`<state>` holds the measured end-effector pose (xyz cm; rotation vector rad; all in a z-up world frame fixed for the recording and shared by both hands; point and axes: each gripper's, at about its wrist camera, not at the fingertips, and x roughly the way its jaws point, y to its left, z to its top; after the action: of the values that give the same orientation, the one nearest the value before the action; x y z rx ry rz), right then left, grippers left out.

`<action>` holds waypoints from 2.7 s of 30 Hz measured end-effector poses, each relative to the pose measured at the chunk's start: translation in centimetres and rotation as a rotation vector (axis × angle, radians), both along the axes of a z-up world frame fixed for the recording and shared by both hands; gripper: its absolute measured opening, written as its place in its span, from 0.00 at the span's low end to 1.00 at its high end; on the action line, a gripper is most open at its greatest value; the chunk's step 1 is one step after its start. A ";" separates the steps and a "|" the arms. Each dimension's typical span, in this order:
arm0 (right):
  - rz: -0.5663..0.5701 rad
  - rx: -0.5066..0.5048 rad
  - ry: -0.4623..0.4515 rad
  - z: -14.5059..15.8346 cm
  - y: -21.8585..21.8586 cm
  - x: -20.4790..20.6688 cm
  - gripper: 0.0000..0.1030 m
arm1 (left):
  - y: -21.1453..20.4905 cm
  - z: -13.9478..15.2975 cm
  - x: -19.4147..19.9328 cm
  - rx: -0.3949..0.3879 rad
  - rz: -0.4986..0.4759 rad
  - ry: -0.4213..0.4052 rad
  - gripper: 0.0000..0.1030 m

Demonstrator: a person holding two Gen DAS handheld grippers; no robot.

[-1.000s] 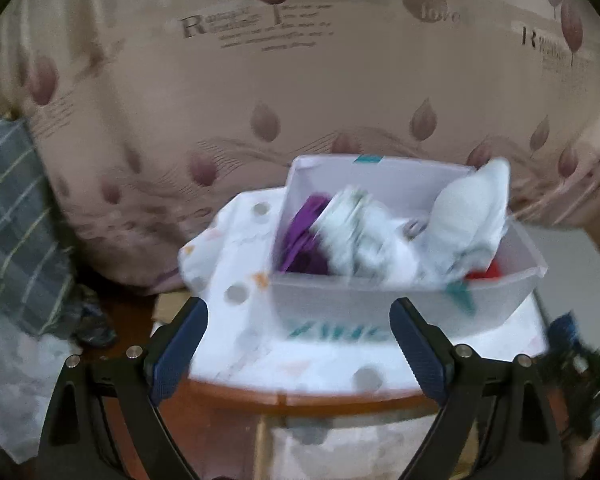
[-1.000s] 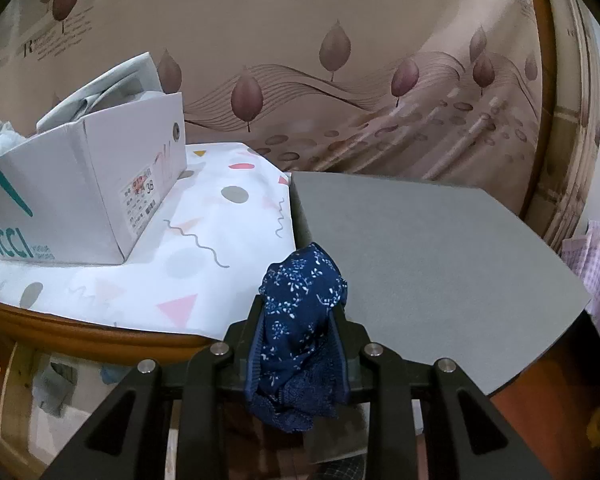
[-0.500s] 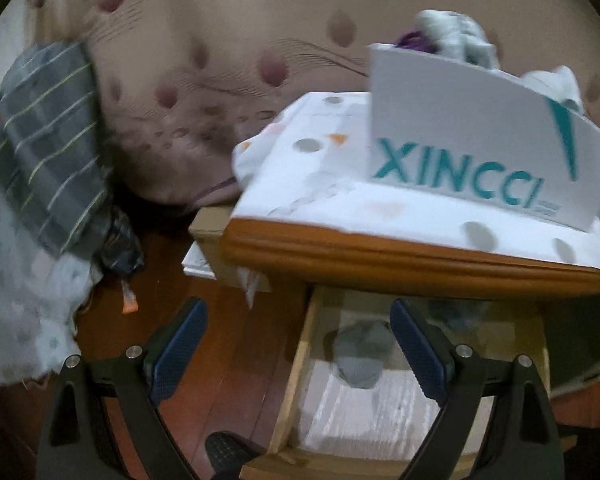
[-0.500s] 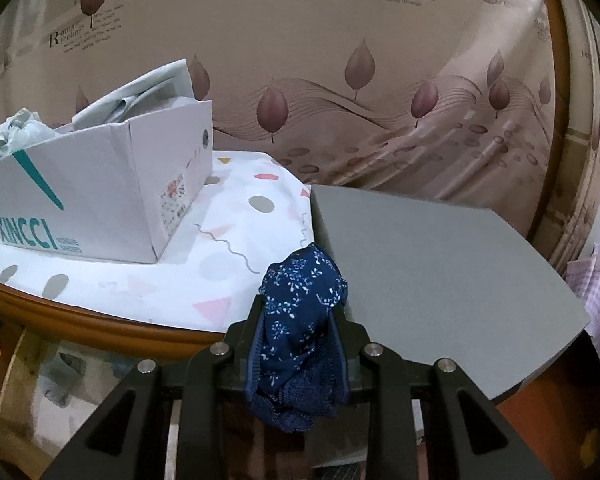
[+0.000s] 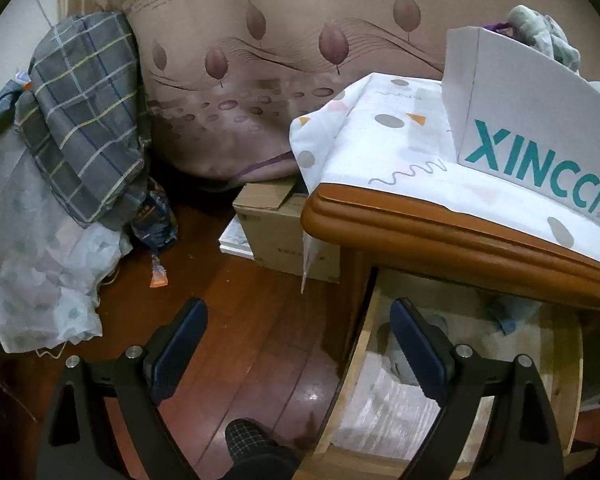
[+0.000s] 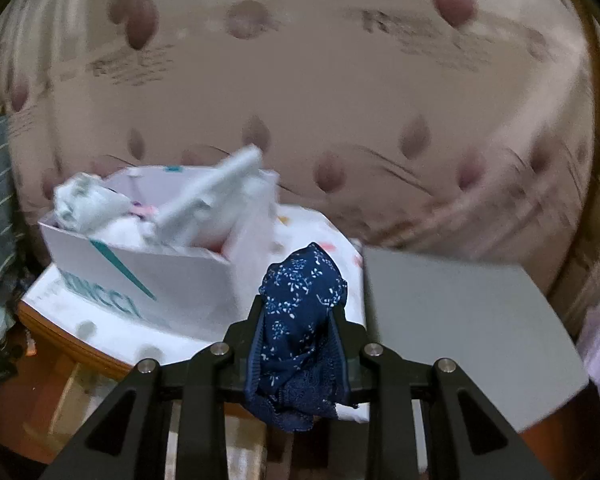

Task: Take underwear out of drawer
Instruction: 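Withdraw the left gripper toward the drawer while the right gripper carries the navy underwear over the box, then lower the navy floral underwear into the box and open the right gripper, then move the right gripper down into the drawer toward the light blue sock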

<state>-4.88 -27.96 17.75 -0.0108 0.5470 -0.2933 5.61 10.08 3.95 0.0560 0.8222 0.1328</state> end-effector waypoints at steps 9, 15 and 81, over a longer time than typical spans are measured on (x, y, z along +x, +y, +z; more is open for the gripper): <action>0.117 0.026 0.015 3.6 4.7 5.3 0.28 | 0.5 -0.1 0.2 -0.023 0.011 0.014 0.89; 0.146 0.004 0.077 4.1 6.5 9.8 0.28 | 1.7 -0.3 0.7 -0.077 0.036 0.031 0.89; 0.766 -0.936 0.435 -24.1 20.1 1.2 0.50 | 6.9 -1.2 1.6 -0.212 0.173 0.099 0.89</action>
<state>-3.65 -7.87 -6.36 -1.1883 0.7496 0.2363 7.22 16.94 2.71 -0.2101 0.9355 0.2067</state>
